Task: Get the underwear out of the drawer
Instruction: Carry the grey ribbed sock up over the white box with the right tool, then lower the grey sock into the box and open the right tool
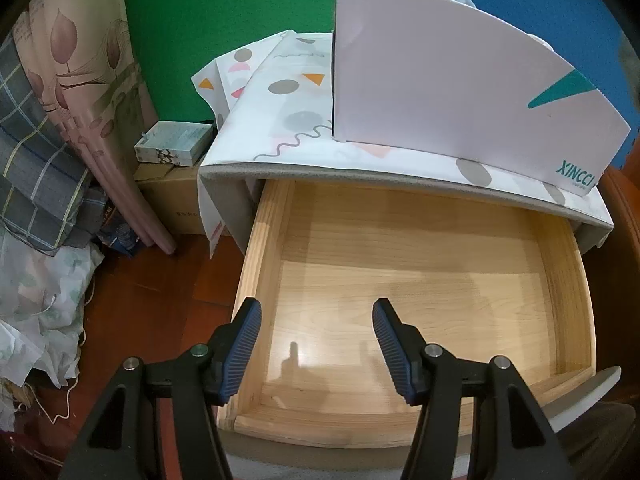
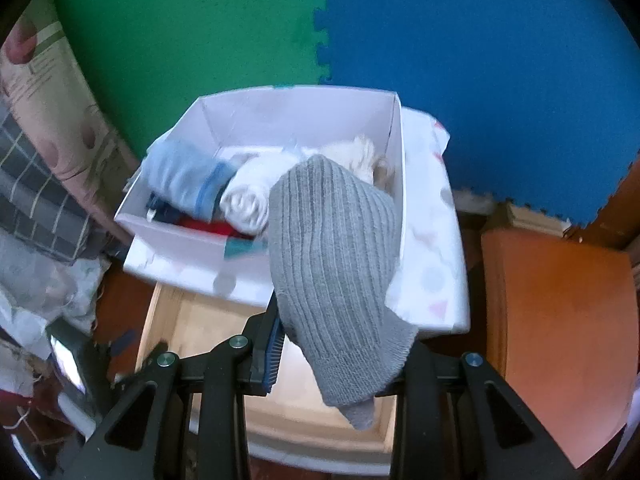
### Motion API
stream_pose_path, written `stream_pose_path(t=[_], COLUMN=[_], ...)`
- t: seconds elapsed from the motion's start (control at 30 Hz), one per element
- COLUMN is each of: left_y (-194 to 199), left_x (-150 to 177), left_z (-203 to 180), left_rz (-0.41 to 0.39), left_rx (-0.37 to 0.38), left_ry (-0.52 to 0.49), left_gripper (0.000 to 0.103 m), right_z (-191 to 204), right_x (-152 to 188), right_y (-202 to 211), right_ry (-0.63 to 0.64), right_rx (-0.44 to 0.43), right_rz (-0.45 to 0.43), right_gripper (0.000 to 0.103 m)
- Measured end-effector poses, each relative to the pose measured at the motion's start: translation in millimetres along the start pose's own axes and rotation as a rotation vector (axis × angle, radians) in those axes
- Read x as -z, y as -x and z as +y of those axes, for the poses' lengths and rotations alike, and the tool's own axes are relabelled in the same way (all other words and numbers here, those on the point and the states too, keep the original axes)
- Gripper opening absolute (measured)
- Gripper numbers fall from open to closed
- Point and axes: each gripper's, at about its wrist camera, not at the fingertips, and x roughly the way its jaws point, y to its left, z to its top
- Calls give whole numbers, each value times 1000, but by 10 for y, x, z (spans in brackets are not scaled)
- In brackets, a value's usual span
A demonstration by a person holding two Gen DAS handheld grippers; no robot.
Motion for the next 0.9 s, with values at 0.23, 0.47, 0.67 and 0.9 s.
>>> stream_pose_path(t=[0.23, 0.47, 0.67, 0.9], left_y=[-3, -1, 0, -5], left_x=[-6, 0, -1, -7], left_z=[-1, -5, -15, -27], left_rz=[-2, -1, 0, 3], left_rx=[6, 5, 7, 0], left_ry=[2, 7, 4, 1], left_gripper=[59, 59, 59, 59], right_z=[18, 108, 146, 191], right_x=[-429, -618, -622, -528], right_y=[-321, -722, -1033, -1192], right_ry=[-21, -22, -25, 2], right_rx=[22, 34, 36, 45], right_rz=[24, 87, 127, 163], right_gripper=[31, 32, 33, 33])
